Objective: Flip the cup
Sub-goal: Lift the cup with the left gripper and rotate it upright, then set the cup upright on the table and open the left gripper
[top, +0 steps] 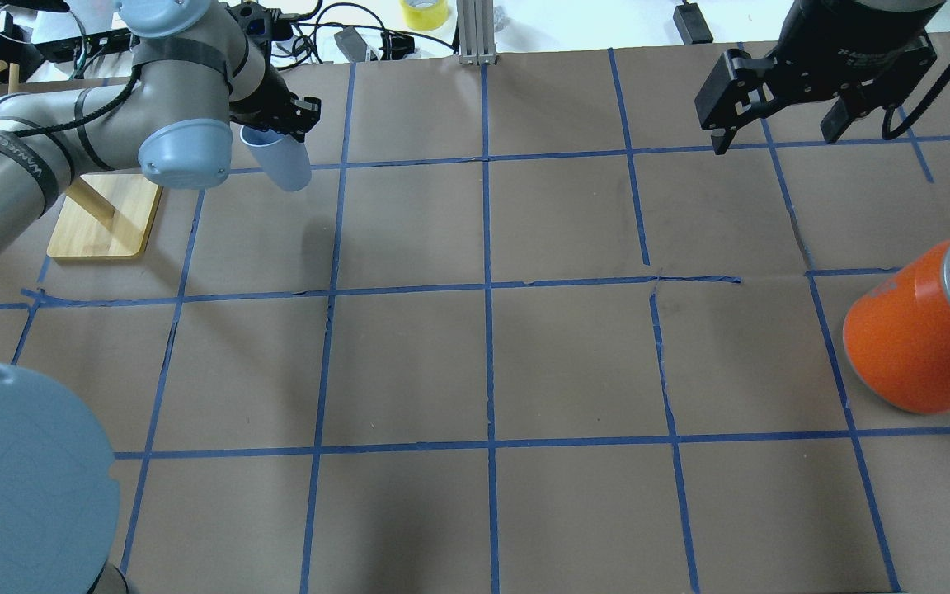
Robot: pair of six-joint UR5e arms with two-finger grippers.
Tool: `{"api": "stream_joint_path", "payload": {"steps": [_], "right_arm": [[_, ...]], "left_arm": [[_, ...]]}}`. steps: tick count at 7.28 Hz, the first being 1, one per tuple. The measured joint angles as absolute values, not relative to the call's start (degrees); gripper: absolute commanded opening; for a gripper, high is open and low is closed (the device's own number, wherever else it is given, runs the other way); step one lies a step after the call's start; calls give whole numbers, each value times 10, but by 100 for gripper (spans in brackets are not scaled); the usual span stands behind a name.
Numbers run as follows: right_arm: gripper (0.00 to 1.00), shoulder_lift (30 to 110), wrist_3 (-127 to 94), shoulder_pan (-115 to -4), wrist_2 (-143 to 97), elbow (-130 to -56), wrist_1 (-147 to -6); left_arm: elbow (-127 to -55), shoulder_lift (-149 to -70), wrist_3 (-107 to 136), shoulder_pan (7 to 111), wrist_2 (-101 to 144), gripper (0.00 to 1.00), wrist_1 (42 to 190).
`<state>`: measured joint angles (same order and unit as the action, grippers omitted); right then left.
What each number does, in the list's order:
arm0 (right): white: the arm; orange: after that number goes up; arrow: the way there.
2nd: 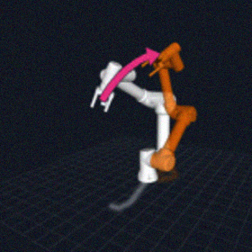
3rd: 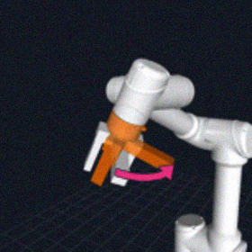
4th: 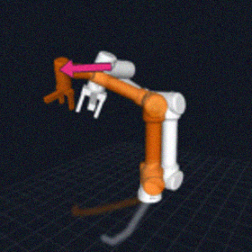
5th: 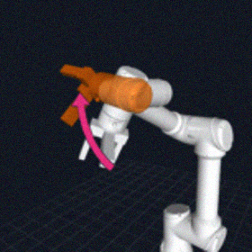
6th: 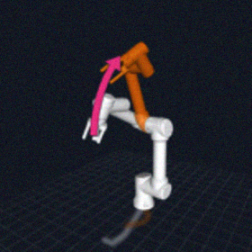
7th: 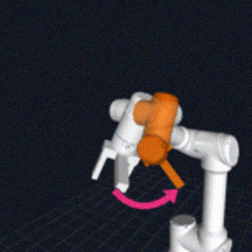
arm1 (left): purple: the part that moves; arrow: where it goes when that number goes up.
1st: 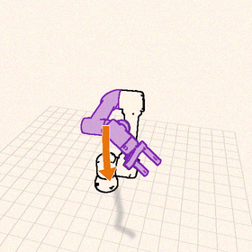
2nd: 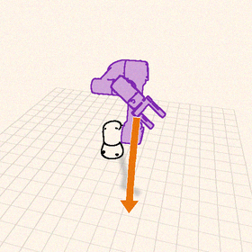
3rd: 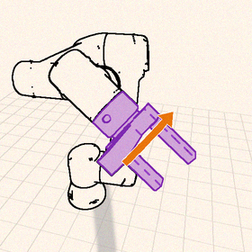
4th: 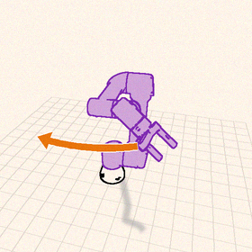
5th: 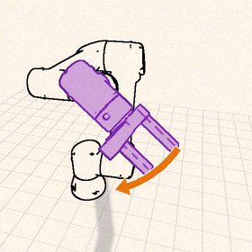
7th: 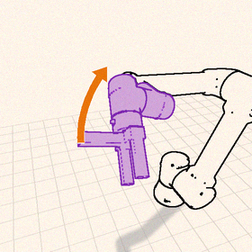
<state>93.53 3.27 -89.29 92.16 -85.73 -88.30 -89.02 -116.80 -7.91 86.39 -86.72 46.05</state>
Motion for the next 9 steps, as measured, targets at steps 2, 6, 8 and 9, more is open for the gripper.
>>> {"api": "stream_joint_path", "payload": {"steps": [2,6,8,9], "right_arm": [[100,934,33,-893,921,-858,-883],[100,931,33,-893,920,-858,-886],[100,931,33,-893,920,-858,-885],[100,932,33,-893,920,-859,-885]], "left_arm": [[-892,-1188,-99,842,-866,0,447],[-901,-1205,-117,836,-871,0,446],[-907,-1205,-116,836,-872,99,447],[-907,-1200,-115,835,-875,100,454]]}}
